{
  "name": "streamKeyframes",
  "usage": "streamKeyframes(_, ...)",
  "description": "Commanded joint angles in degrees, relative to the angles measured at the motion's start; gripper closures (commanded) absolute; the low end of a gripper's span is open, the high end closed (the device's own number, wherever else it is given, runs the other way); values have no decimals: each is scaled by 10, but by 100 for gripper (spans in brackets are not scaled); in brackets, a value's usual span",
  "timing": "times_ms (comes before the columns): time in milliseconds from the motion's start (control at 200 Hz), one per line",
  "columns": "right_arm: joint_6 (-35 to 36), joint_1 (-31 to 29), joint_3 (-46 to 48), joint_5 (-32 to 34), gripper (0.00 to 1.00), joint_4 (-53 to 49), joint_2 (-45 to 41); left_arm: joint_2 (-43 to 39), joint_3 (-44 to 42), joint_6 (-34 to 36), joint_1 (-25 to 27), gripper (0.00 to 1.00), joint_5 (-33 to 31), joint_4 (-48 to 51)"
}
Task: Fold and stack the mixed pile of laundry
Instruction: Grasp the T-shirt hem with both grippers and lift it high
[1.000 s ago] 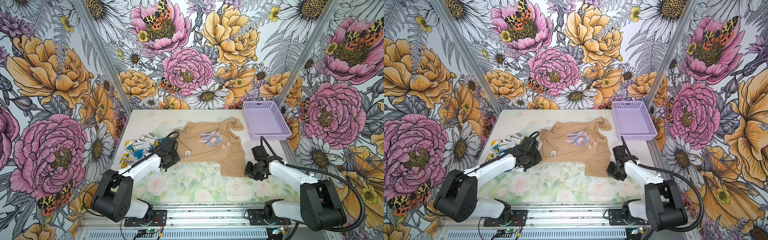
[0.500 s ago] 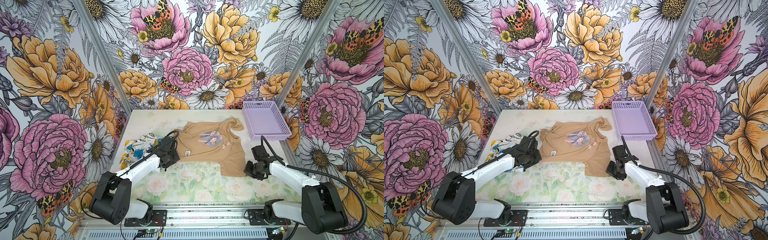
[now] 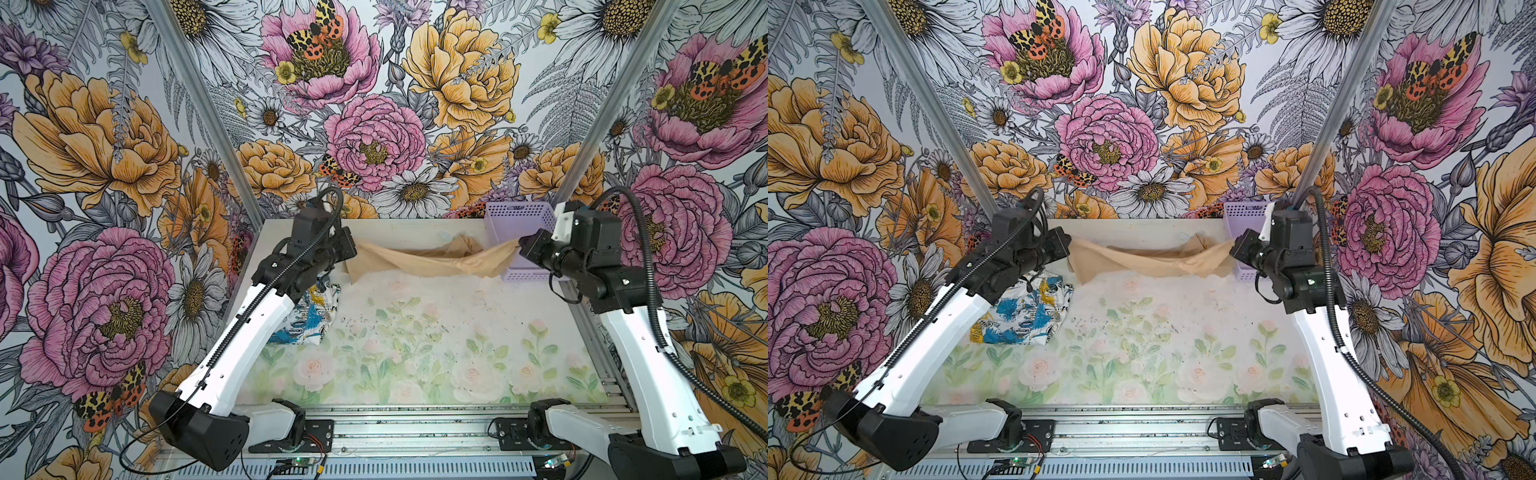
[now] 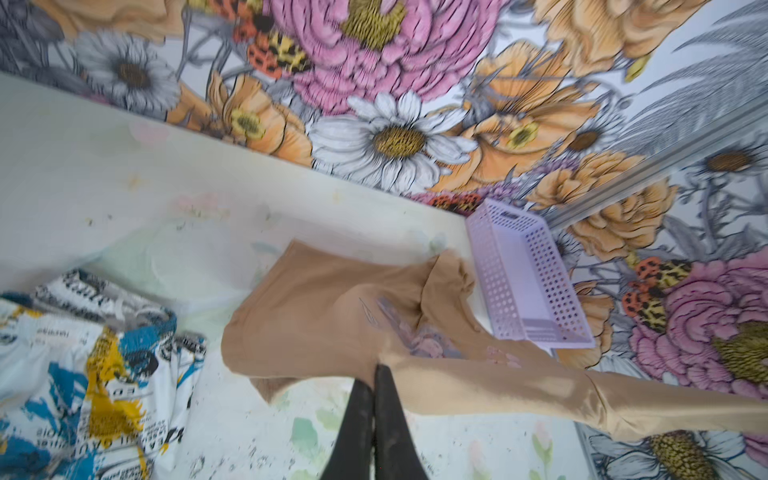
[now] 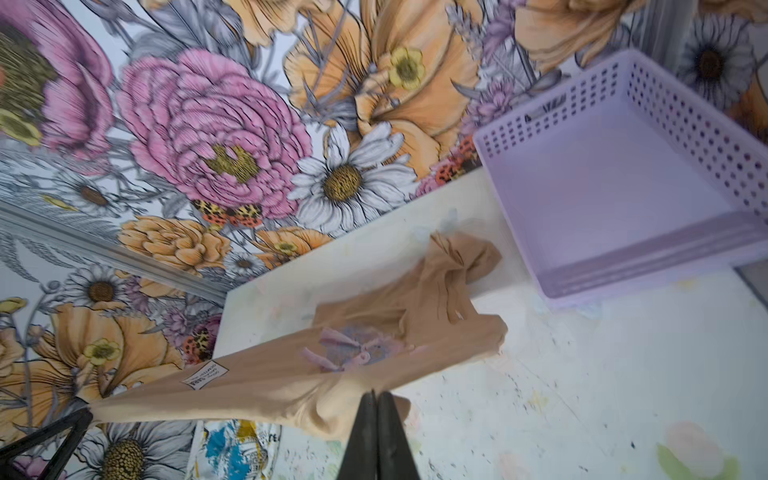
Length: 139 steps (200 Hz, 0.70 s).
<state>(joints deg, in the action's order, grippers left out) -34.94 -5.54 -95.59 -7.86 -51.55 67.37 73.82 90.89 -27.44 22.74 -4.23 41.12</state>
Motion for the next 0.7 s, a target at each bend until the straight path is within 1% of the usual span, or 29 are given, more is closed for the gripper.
streamKeyframes(0, 44, 5, -109, 26, 100, -6, 25, 22, 94, 70, 0, 100, -29, 4)
streamKeyframes(160, 71, 5, -262, 45, 100, -5, 69, 63, 222, 116, 10, 100, -32, 3)
streamKeyframes(280, 94, 7, -359, 65, 100, -2, 114, 94, 286, 132, 4, 100, -39, 2)
streamKeyframes(365, 108, 9, -421, 82, 100, 0, 154, 113, 307, 131, -15, 100, -33, -5)
streamKeyframes(500, 107, 26, -500, 78, 100, 5, 224, 140, 316, 103, -56, 100, 14, -27)
streamKeyframes(585, 107, 31, -530, 71, 100, 17, 265, 165, 333, 100, -69, 100, 33, -34)
streamKeyframes(691, 109, 42, -539, 68, 100, 45, 308, 210, 360, 96, -84, 100, 58, -34)
